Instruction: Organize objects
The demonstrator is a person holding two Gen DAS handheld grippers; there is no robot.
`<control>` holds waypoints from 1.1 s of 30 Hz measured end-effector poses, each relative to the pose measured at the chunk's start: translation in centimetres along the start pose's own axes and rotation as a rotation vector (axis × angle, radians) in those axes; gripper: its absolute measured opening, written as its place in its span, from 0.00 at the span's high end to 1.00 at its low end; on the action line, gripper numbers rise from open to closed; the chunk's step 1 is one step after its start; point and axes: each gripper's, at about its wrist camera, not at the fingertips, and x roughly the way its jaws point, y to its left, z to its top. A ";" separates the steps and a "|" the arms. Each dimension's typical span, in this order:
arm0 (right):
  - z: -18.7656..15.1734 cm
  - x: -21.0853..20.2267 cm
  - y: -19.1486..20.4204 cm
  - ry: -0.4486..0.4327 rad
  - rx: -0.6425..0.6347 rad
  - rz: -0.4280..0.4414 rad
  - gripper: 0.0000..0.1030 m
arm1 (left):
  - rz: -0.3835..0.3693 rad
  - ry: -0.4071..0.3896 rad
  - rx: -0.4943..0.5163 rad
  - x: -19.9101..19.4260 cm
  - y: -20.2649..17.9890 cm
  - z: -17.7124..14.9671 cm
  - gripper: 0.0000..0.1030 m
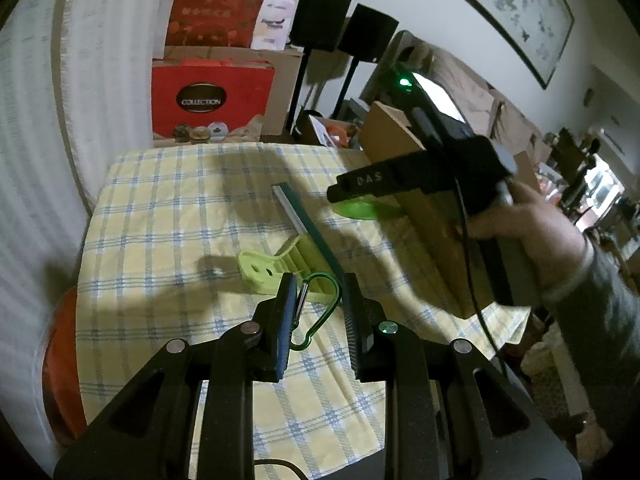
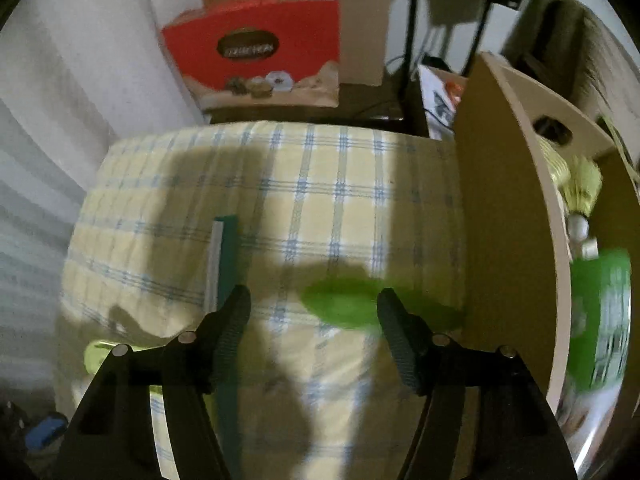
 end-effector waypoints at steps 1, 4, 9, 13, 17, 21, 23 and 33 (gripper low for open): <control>0.3 0.4 0.1 0.020 -0.036 -0.002 0.35 | -0.004 0.001 0.000 0.0 -0.1 0.0 0.79; 0.9 1.5 0.6 0.070 -0.167 -0.046 0.35 | -0.009 0.006 0.002 0.0 -0.2 -0.1 0.79; 0.8 3.0 1.4 0.178 -0.344 -0.094 0.33 | -0.013 0.012 0.006 0.3 -0.4 -0.2 0.79; 0.7 3.9 1.2 0.246 -0.434 -0.123 0.33 | -0.019 0.011 0.009 0.2 -0.6 -0.2 0.79; 0.7 4.2 1.0 0.273 -0.490 -0.095 0.31 | -0.023 0.012 0.010 0.2 -0.6 -0.2 0.79; 1.0 4.4 0.7 0.285 -0.516 -0.056 0.30 | -0.029 0.012 0.010 0.2 -0.5 -0.2 0.79; 1.3 4.6 0.4 0.290 -0.509 -0.030 0.29 | -0.033 0.012 0.008 0.2 -0.6 -0.1 0.79; 1.6 4.4 0.5 0.322 -0.525 0.058 0.51 | -0.048 0.006 -0.007 0.4 -0.5 0.0 0.79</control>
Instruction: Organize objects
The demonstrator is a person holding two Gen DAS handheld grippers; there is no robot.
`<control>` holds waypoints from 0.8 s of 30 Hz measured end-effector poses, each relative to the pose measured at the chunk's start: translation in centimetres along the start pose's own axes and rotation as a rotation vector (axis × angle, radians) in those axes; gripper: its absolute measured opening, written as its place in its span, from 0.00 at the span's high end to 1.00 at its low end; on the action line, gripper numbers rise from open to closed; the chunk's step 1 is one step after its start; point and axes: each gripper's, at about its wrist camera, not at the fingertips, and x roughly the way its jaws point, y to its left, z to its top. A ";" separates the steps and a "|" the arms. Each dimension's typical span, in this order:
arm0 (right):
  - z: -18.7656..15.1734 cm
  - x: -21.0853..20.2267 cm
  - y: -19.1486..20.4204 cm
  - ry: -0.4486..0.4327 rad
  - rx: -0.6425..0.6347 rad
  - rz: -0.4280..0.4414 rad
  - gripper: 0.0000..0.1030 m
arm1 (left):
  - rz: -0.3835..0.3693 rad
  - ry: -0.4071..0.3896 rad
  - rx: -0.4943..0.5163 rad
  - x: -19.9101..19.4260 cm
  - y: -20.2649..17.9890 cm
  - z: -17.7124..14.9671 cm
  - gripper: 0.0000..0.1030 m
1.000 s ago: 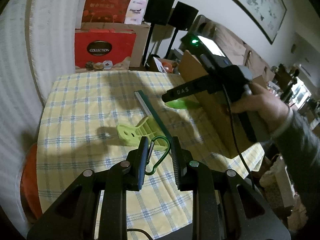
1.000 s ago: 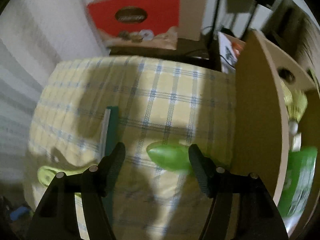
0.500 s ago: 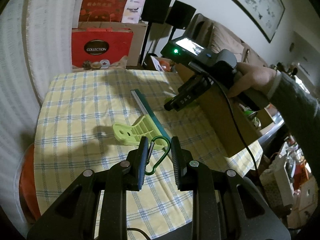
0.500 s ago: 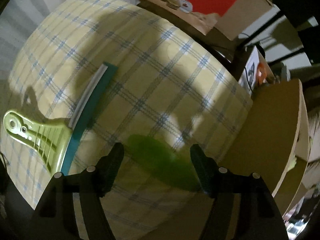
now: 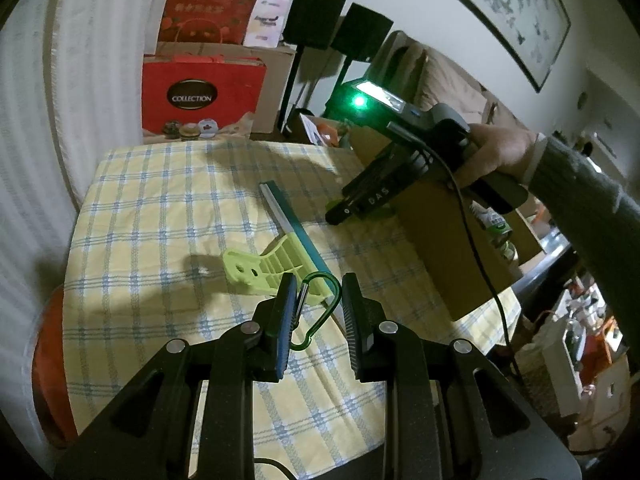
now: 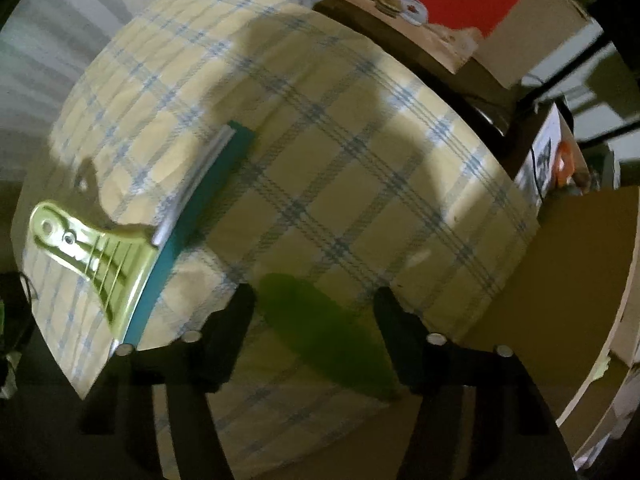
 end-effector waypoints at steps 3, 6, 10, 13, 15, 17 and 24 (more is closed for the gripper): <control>-0.2 -0.4 0.3 -0.021 0.022 0.009 0.73 | -0.009 0.001 -0.002 0.1 -0.2 -0.1 0.79; -0.3 -0.6 0.4 -0.051 0.069 0.021 0.76 | -0.017 0.002 -0.003 0.2 -0.3 -0.1 0.79; -0.2 -1.0 1.2 -0.080 0.100 0.069 0.76 | -0.023 0.000 -0.006 -0.1 -0.4 -0.2 0.79; -0.3 -1.7 2.3 -0.115 0.107 0.088 0.76 | -0.020 -0.002 -0.009 -0.2 -0.4 -0.1 0.79; -0.6 -2.4 2.9 -0.143 0.110 0.096 0.76 | -0.015 -0.004 -0.012 -0.4 -0.3 0.0 0.79; -0.8 -3.2 3.2 -0.173 0.115 0.107 0.76 | -0.009 -0.006 -0.017 -0.5 -0.2 0.2 0.79; -3.1 -6.6 3.9 -0.284 0.180 0.107 0.76 | 0.021 -0.019 -0.024 -0.5 -0.6 0.9 0.79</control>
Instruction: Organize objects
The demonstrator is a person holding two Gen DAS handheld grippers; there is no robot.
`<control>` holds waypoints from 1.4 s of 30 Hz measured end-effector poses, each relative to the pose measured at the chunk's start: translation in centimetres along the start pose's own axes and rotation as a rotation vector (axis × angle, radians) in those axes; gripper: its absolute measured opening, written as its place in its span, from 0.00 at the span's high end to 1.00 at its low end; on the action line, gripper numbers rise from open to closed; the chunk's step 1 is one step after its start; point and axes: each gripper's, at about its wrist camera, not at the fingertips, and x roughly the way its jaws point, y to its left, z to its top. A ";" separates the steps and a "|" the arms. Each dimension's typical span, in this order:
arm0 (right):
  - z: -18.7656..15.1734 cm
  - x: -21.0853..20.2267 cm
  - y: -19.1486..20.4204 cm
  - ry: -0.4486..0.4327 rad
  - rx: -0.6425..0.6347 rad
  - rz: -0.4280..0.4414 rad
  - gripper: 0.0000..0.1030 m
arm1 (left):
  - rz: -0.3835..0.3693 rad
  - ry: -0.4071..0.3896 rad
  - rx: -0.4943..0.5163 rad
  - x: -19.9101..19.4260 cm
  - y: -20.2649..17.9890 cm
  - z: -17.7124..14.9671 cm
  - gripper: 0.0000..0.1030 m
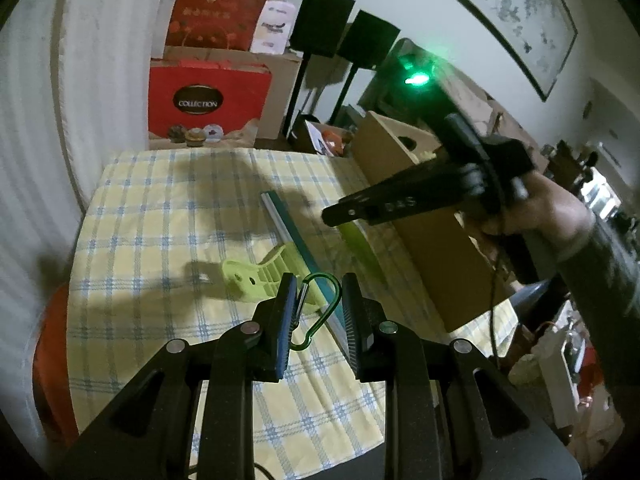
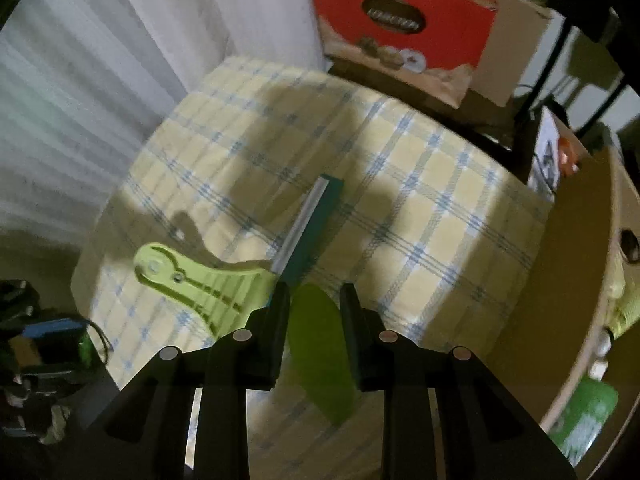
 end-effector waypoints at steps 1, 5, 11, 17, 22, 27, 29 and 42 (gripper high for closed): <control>-0.4 -0.7 0.2 -0.020 0.011 -0.001 0.76 | 0.005 -0.001 -0.004 0.1 -0.1 0.2 0.79; -1.4 -2.6 0.2 -0.095 0.048 -0.004 0.76 | 0.023 -0.004 -0.022 0.3 -0.2 1.0 0.79; -3.8 -5.8 0.5 -0.241 -0.029 -0.050 0.76 | 0.064 -0.034 -0.065 0.1 -0.1 2.6 0.79; -6.6 -8.6 1.0 -0.407 -0.023 -0.115 0.76 | 0.105 -0.062 -0.069 -0.1 -1.4 3.3 0.79; -8.8 -10.5 1.2 -0.540 0.007 -0.140 0.76 | 0.128 -0.105 -0.034 -0.7 -3.3 3.5 0.79; -10.5 -12.4 1.2 -0.609 0.003 -0.159 0.76 | 0.111 -0.148 0.004 -1.6 -5.6 3.9 0.79; -10.9 -13.0 1.0 -0.614 0.010 -0.151 0.76 | 0.100 -0.149 0.013 -1.6 -6.5 4.2 0.79; -13.4 -17.9 -3.8 -0.668 0.107 -0.140 0.76 | 0.020 -0.150 0.084 0.0 -14.1 6.4 0.79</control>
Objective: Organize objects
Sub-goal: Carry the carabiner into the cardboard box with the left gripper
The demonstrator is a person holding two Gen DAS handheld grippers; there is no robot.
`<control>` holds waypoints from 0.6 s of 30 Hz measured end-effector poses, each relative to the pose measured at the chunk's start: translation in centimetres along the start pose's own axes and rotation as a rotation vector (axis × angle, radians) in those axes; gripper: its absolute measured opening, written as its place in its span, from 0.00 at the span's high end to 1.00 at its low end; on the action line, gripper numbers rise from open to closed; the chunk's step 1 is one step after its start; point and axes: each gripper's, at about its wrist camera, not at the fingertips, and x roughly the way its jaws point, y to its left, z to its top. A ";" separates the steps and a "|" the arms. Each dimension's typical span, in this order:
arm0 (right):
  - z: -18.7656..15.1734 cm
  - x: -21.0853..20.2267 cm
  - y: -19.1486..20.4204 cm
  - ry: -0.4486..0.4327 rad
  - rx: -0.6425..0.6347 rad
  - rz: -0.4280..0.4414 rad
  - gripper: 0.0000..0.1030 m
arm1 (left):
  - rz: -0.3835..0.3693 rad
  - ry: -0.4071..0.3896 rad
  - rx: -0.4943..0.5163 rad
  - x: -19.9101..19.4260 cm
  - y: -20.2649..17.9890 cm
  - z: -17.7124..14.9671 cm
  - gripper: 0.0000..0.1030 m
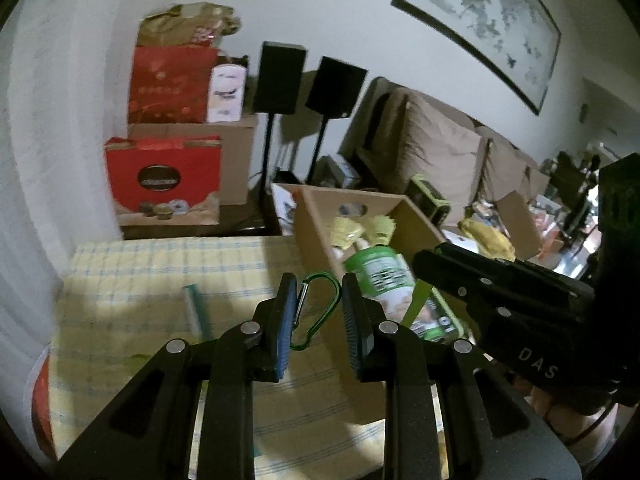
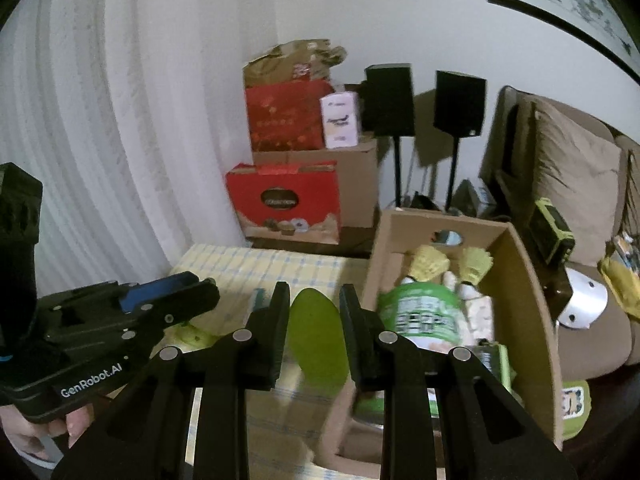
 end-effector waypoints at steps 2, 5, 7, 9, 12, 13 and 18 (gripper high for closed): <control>0.1 -0.7 -0.9 -0.004 0.009 -0.012 0.76 | -0.017 0.004 0.015 0.5 -1.4 0.2 0.79; 0.1 -1.7 -2.5 -0.011 0.024 -0.034 0.76 | -0.034 0.011 0.030 1.4 -3.0 0.3 0.79; 0.1 -2.4 -3.4 -0.010 0.037 -0.049 0.76 | -0.047 0.022 0.035 2.0 -4.0 0.1 0.79; 0.1 -2.9 -4.4 -0.008 0.048 -0.068 0.76 | -0.063 0.036 0.038 2.7 -4.7 -0.2 0.79; -0.1 -3.6 -5.9 -0.006 0.066 -0.092 0.76 | -0.079 0.058 0.049 3.8 -5.9 -0.5 0.79; -0.3 -3.8 -6.6 -0.001 0.077 -0.104 0.76 | -0.089 0.066 0.051 4.1 -6.2 -0.6 0.79; -1.0 -4.1 -9.4 0.019 0.114 -0.137 0.76 | -0.148 0.111 0.055 6.0 -8.3 -1.0 0.79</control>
